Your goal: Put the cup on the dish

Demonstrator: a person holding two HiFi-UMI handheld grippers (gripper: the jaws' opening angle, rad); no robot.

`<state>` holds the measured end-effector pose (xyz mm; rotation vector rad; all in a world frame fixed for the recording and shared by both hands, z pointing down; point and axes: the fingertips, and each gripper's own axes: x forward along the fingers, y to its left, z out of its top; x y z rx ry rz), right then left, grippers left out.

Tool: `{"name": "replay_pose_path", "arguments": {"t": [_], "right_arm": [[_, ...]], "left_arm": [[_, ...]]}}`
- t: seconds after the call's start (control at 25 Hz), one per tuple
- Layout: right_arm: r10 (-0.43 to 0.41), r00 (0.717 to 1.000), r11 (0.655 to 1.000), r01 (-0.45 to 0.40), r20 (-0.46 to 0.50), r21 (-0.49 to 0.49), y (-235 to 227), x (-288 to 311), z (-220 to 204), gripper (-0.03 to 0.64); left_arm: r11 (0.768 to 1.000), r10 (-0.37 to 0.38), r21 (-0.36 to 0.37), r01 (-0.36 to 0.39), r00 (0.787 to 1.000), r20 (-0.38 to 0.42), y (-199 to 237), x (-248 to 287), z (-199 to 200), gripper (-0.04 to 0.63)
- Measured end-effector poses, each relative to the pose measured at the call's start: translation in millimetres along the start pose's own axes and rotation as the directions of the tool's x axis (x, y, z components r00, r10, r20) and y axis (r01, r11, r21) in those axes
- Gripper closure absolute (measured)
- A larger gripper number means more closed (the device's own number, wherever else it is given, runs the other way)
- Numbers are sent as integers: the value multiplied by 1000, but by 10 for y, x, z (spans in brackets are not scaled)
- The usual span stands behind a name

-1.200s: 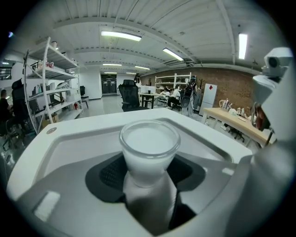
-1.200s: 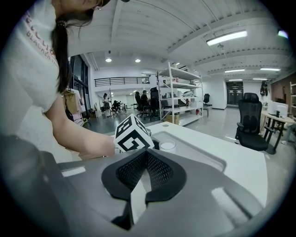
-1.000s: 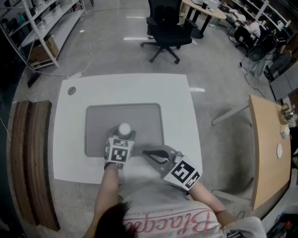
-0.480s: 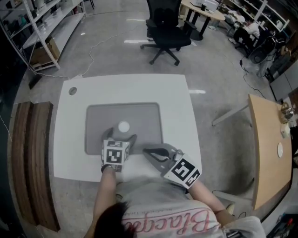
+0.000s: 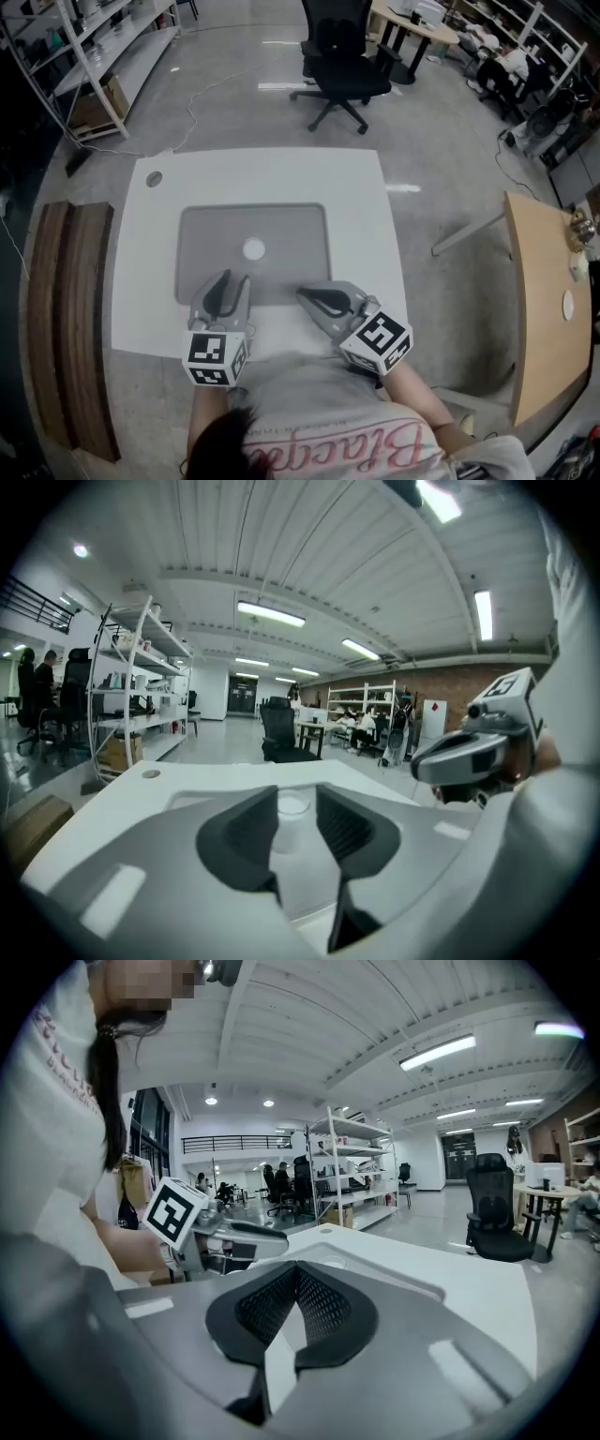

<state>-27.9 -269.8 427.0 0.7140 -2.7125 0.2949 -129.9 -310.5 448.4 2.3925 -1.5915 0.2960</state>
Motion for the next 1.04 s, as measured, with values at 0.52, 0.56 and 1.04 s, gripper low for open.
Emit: {"name": "replay_pose_path", "arguments": {"t": [0.52, 0.56, 1.04], "right_arm": [[-29, 1000, 996, 29, 7, -83, 78, -53, 102, 615], [-34, 999, 996, 35, 15, -78, 68, -80, 128, 615], [-54, 999, 986, 53, -1, -155, 122, -155, 88, 615]], "left_arm": [[987, -159, 32, 156, 979, 124, -370, -516, 301, 595], [987, -158, 29, 156, 979, 129, -376, -537, 317, 597], [986, -154, 79, 145, 980, 128, -447, -540, 302, 597]]}}
